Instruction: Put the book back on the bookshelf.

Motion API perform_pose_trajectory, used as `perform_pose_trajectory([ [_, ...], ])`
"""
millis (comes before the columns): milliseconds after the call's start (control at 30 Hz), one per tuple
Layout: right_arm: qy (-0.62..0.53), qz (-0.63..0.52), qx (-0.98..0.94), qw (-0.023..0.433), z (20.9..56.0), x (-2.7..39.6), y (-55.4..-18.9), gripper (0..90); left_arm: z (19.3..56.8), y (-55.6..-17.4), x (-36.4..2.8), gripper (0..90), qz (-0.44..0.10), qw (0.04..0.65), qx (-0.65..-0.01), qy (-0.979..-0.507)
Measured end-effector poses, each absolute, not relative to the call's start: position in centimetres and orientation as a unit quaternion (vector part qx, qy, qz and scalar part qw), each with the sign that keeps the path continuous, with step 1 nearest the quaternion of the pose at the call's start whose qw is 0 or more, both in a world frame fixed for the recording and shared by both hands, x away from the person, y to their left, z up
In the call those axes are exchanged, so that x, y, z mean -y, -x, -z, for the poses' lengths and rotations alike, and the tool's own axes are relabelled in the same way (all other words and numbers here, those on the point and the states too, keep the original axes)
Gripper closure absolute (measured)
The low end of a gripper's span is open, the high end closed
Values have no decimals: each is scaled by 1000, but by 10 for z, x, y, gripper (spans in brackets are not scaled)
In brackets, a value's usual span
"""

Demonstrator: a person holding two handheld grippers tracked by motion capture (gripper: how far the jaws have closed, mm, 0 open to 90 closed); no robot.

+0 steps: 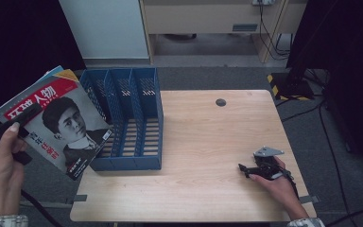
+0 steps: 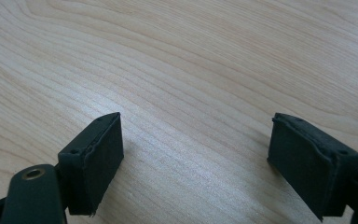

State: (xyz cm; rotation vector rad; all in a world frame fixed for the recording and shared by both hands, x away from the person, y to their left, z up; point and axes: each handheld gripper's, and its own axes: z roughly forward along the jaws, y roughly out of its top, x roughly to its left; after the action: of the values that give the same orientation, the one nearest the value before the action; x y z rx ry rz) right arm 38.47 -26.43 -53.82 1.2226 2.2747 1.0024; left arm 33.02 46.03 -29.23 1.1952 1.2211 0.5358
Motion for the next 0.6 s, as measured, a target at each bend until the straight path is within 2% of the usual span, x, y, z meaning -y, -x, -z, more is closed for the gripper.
perform_pose_trajectory([
  [600,-434,-356,-807,185,538,264,-385,181,295,-348,-453,864,-251,607,-545,-521],
])
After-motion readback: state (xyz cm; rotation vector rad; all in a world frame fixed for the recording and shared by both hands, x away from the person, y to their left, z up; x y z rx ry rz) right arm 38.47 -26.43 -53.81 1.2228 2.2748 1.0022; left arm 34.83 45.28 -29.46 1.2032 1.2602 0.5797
